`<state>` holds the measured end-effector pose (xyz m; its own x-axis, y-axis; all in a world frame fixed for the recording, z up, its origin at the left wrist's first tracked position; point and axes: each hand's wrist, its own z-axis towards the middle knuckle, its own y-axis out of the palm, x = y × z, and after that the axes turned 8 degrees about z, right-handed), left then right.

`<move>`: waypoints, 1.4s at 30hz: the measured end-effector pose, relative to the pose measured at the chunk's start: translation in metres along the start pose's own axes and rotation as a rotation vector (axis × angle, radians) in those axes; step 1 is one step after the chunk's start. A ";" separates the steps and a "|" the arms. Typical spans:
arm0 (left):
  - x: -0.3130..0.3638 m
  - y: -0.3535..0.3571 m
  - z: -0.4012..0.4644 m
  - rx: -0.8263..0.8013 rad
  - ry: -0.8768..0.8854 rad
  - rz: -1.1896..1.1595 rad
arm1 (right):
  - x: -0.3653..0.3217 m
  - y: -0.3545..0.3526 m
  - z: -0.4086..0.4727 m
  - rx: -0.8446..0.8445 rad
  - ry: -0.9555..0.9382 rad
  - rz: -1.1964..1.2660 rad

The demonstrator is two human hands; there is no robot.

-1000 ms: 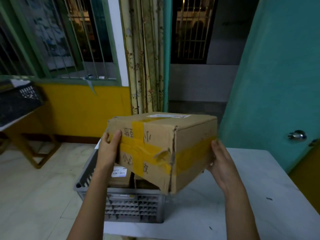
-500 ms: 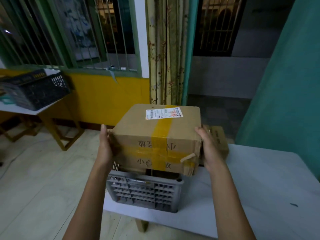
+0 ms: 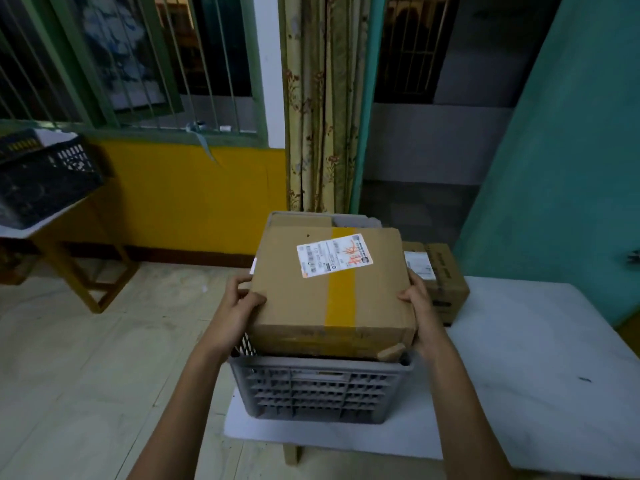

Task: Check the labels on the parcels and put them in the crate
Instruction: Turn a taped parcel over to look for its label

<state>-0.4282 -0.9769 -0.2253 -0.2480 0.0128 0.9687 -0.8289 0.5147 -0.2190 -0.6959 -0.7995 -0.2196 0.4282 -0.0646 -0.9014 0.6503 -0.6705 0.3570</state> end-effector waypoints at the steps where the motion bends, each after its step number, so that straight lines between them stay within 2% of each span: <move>1: -0.002 0.000 0.000 -0.019 -0.003 0.005 | 0.002 0.000 0.000 0.013 0.001 -0.032; 4: -0.013 0.001 0.003 -0.028 0.005 0.068 | 0.013 0.006 -0.007 0.076 0.015 -0.132; 8: -0.022 0.003 0.012 -0.058 0.033 0.177 | 0.023 0.014 -0.006 0.110 -0.046 -0.146; 14: -0.020 0.008 0.017 0.016 0.074 0.423 | 0.032 0.011 0.001 0.153 -0.019 -0.172; 24: -0.035 0.016 -0.001 0.085 0.078 0.414 | 0.037 0.013 0.001 0.182 -0.079 -0.422; 30: -0.024 0.011 0.000 0.156 0.092 0.536 | 0.014 0.017 0.002 0.145 -0.081 -0.459; 37: -0.001 0.009 0.016 0.117 0.037 0.729 | 0.004 0.019 0.002 0.119 -0.018 -0.505; 42: -0.002 0.001 0.019 0.103 0.010 0.691 | -0.006 0.020 0.003 0.081 -0.064 -0.547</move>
<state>-0.4380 -0.9923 -0.2295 -0.7313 0.3165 0.6042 -0.5264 0.3015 -0.7950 -0.6877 -0.8146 -0.2075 0.0011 0.2654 -0.9641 0.7160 -0.6733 -0.1846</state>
